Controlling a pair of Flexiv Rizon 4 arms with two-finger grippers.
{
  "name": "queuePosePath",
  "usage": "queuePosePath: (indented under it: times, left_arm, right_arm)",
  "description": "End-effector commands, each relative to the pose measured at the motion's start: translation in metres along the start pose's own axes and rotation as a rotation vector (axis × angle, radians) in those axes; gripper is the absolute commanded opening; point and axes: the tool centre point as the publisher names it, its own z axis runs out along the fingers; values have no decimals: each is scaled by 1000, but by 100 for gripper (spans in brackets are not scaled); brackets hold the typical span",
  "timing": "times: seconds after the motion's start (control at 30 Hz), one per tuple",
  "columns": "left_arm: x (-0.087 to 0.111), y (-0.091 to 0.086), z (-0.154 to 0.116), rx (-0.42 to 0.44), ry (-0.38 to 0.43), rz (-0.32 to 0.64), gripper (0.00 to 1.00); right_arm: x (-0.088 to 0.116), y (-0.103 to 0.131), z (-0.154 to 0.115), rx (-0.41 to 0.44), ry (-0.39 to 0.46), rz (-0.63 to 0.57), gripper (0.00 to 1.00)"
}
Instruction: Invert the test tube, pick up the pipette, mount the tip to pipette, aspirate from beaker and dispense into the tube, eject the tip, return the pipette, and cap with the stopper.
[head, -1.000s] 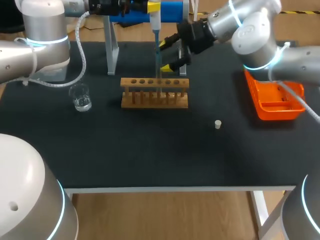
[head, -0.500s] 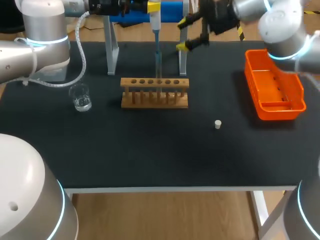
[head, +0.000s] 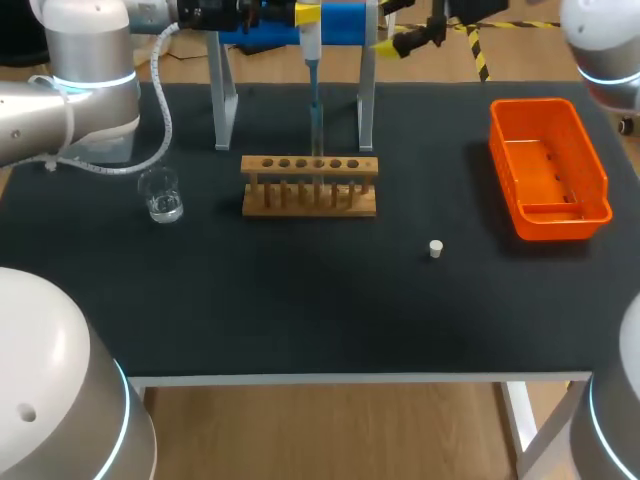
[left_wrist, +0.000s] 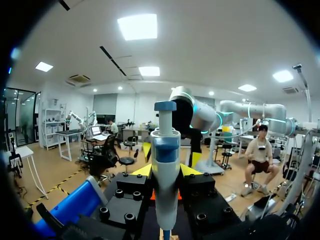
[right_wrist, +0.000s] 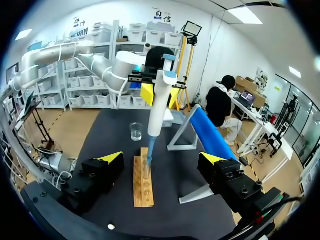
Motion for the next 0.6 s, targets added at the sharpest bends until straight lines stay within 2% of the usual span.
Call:
queuePosePath:
  times: [0.03, 0.13, 0.4, 0.47, 0.5, 0.53, 0.6]
  left_arm:
    - [0, 0, 0, 1, 0, 1, 0]
    - [0, 0, 0, 1, 0, 1, 0]
    - [0, 0, 0, 1, 0, 1, 0]
    - [0, 0, 0, 1, 0, 1, 0]
    - [0, 0, 0, 1, 0, 1, 0]
    - [0, 0, 0, 1, 0, 1, 0]
    - [0, 0, 0, 1, 0, 1, 0]
  right_arm:
    - [3, -2, -2, 3, 13, 13, 100]
    - [1, 10, -12, 0, 10, 20, 100]
    - [-11, 72, -52, -16, -17, 51, 100]
    - [-10, 83, -59, -19, -24, 49, 43]
    - [-10, 87, -61, -19, -26, 49, 26]
    - [-9, 92, -62, -12, -34, 51, 3]
    - [-8, 100, -63, -10, -33, 53, 0]
